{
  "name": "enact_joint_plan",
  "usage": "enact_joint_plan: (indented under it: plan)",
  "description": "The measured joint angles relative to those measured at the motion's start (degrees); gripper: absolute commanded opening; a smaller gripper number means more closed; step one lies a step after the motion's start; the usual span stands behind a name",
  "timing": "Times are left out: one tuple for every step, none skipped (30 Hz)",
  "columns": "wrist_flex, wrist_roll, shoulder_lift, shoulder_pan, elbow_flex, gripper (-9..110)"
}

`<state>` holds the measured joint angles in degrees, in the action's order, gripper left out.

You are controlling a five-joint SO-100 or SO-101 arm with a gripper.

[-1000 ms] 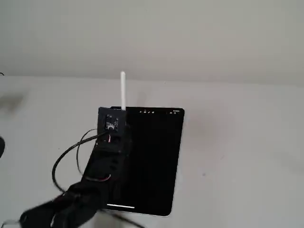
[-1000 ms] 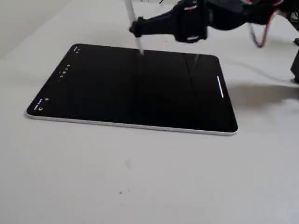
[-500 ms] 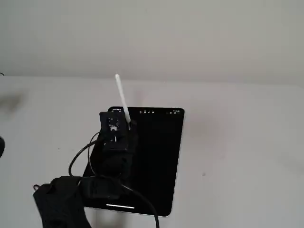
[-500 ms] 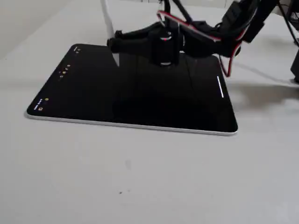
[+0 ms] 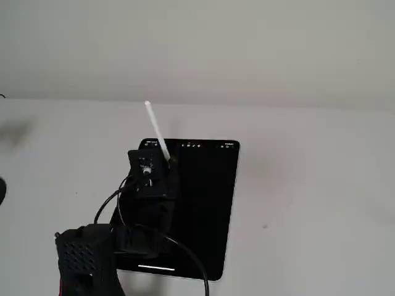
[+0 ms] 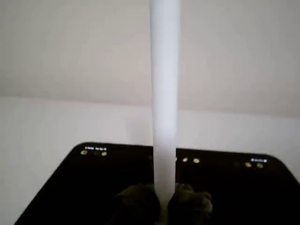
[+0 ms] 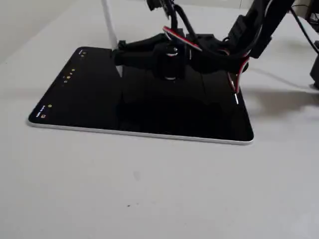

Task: Draw a line in the middle of the ipad using the apple pencil

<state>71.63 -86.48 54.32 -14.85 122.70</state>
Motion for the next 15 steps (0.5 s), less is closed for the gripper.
enact_joint_plan:
  plan:
    - [0.0, 0.0, 0.0, 0.0, -0.2, 0]
    - [0.0, 0.0, 0.0, 0.0, -0.4, 0]
    - [0.0, 0.0, -0.5, 0.0, -0.7, 0]
    - [0.0, 0.0, -0.9, 0.0, -0.7, 0]
    - [0.0, 0.0, -1.1, 0.0, -0.7, 0]
    - [0.0, 0.0, -1.2, 0.0, -0.7, 0]
    - [0.0, 0.0, -1.4, 0.0, -0.8, 0]
    - [0.0, 0.0, -1.5, 0.0, -0.8, 0]
    - [0.0, 0.0, -1.7, 0.0, -0.8, 0]
    - [0.0, 0.0, -1.7, 0.0, -0.9, 0]
    - [0.0, 0.0, -1.7, 0.0, -0.9, 0]
    - [0.0, 0.0, -1.7, 0.0, -0.9, 0]
    - [0.0, 0.0, -2.0, 0.0, -0.9, 0]
    - [0.0, 0.0, -2.4, 0.0, -1.0, 0]
    - [0.0, -0.2, -2.6, 0.0, -1.1, 0]
